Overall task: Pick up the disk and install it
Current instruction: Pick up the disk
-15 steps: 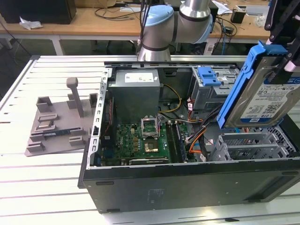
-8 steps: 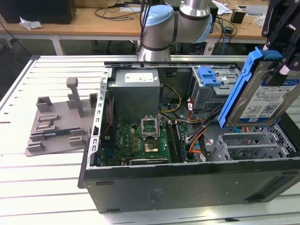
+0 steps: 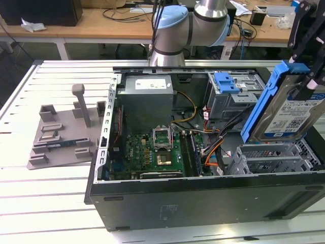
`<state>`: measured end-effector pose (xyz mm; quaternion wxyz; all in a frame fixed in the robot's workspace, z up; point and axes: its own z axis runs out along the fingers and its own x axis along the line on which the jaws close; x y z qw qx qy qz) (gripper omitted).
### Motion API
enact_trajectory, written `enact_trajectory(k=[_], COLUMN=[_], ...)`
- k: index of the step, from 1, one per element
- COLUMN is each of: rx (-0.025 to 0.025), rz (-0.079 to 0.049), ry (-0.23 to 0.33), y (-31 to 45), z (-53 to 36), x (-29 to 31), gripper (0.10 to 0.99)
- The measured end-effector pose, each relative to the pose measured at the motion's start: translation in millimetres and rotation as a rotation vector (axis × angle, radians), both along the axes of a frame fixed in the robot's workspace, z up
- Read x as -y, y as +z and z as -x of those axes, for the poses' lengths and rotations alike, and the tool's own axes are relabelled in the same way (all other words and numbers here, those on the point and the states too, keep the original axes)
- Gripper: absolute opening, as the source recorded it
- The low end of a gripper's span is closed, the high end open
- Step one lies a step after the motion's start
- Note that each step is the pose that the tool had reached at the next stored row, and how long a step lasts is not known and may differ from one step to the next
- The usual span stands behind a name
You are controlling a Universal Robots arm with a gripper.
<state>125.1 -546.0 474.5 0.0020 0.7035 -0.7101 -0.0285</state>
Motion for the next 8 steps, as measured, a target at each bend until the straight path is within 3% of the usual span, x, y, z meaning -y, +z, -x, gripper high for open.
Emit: enact_trajectory(k=[8], rx=[0.0001], rz=[0.001], ry=[0.000], y=[-2.9], z=[-3.0], x=[0.6], gripper=[0.365])
